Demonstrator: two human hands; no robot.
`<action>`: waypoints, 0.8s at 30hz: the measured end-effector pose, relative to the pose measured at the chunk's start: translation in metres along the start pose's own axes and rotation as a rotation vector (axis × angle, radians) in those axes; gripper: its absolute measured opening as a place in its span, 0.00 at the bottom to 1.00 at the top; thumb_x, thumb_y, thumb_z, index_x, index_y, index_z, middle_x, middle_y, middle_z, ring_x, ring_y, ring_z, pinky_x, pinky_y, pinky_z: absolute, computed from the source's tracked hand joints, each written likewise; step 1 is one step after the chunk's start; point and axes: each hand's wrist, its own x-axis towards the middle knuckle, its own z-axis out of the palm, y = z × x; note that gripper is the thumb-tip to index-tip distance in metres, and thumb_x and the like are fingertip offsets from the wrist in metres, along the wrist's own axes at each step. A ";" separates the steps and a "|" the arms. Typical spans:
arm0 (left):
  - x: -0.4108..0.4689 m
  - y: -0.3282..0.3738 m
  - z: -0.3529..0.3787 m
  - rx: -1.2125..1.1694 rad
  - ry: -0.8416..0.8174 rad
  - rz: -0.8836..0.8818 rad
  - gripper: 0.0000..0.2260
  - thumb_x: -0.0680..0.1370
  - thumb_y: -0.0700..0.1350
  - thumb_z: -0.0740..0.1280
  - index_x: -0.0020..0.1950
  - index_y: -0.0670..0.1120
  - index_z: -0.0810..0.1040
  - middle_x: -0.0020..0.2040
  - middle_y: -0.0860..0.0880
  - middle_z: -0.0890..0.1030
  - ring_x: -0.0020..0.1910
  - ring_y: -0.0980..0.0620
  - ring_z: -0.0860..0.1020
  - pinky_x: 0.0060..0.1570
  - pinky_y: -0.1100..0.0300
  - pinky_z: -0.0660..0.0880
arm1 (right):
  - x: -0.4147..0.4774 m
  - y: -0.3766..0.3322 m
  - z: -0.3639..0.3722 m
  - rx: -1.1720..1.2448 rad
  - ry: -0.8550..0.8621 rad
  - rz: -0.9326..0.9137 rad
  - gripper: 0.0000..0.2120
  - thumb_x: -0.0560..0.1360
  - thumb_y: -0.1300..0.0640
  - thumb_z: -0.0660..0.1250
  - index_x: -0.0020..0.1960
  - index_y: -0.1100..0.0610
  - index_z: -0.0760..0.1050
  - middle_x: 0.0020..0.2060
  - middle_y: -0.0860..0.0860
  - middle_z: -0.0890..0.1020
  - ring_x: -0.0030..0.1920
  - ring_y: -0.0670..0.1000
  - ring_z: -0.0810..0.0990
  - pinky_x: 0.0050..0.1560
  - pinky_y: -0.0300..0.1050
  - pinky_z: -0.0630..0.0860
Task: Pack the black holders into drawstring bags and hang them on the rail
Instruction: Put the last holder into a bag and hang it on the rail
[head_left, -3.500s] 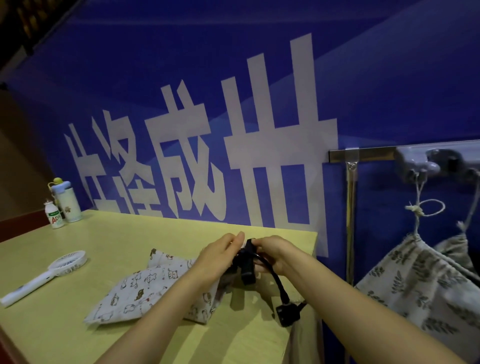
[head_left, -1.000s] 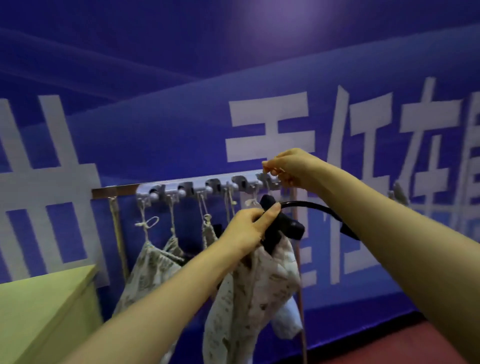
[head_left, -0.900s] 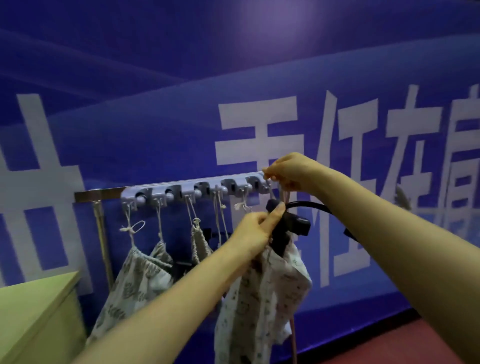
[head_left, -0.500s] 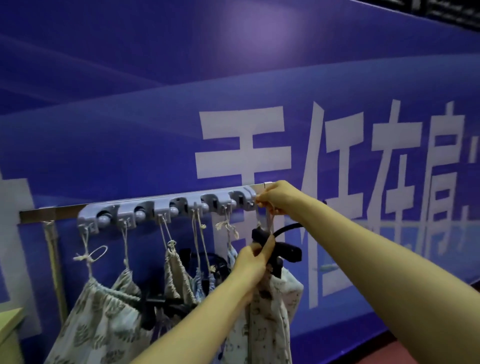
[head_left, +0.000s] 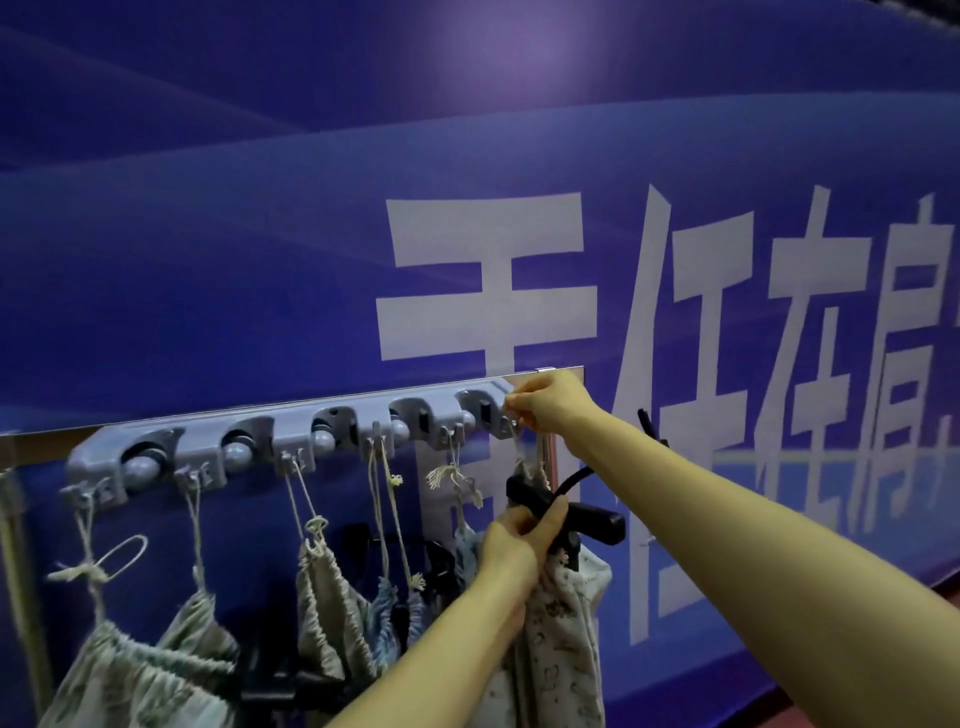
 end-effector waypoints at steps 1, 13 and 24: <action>0.004 -0.003 0.000 0.007 0.009 0.006 0.10 0.77 0.51 0.66 0.46 0.44 0.78 0.38 0.51 0.81 0.36 0.57 0.77 0.33 0.68 0.69 | 0.003 0.003 0.000 0.011 0.020 -0.001 0.06 0.75 0.60 0.67 0.41 0.60 0.80 0.33 0.52 0.78 0.35 0.47 0.75 0.42 0.43 0.77; 0.023 -0.022 0.000 0.052 0.032 -0.141 0.13 0.77 0.50 0.66 0.46 0.40 0.76 0.41 0.44 0.77 0.35 0.50 0.74 0.39 0.61 0.69 | 0.004 0.027 0.008 0.083 0.095 0.047 0.06 0.77 0.60 0.65 0.44 0.61 0.79 0.39 0.55 0.82 0.40 0.52 0.84 0.51 0.50 0.82; 0.019 0.012 -0.029 0.093 0.061 -0.199 0.15 0.80 0.47 0.60 0.36 0.44 0.74 0.27 0.49 0.73 0.26 0.52 0.70 0.31 0.61 0.68 | -0.023 0.038 0.009 -0.174 0.118 0.056 0.08 0.77 0.57 0.64 0.47 0.58 0.80 0.40 0.54 0.83 0.44 0.54 0.81 0.49 0.52 0.79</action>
